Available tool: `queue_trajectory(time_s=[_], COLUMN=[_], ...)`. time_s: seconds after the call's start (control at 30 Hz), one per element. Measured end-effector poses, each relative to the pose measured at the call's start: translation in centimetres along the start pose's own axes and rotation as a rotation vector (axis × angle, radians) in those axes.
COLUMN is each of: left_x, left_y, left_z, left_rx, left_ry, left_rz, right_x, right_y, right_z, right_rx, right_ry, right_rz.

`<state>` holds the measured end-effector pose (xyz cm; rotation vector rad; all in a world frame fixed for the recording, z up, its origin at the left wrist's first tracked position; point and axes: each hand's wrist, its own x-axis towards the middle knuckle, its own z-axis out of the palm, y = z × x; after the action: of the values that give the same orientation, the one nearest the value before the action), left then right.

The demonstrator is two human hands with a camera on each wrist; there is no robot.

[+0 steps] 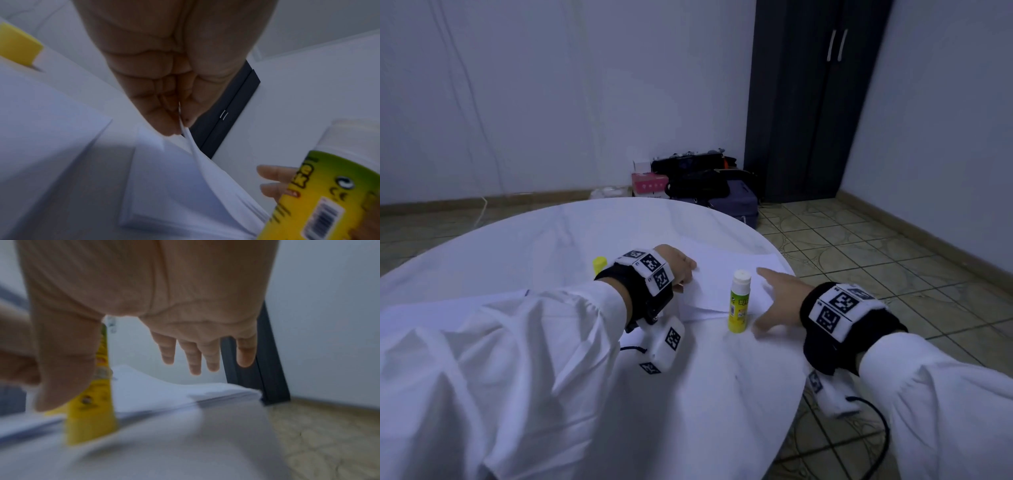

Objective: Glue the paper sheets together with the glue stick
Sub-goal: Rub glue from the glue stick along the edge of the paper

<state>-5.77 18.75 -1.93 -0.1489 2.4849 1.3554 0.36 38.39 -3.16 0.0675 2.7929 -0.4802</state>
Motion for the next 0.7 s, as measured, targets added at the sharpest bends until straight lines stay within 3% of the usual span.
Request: queue_trajectory(time_s=[0.1, 0.33, 0.47, 0.7], left_x=[-0.9, -5.4, -9.3, -14.9], left_y=[-0.7, -4.5, -7.7, -14.5], left_z=[-0.7, -5.2, -8.4, -10.5], left_rx=[0.010, 0.075, 0.146, 0.371], left_ry=[0.067, 0.200, 0.138, -0.009], left_rz=[0.049, 0.103, 0.031, -0.086], right_x=[-1.1, -3.4, -5.2, -8.0], right_y=[-1.2, -2.8, -4.5, -10.6], right_z=[0.2, 0.7, 1.1, 5.1], right_rx=[0.202, 0.332, 0.370, -0.005], right_ry=[-0.032, 0.125, 0.120, -0.122], right_rz=[-0.065, -0.112, -0.131, -0.227])
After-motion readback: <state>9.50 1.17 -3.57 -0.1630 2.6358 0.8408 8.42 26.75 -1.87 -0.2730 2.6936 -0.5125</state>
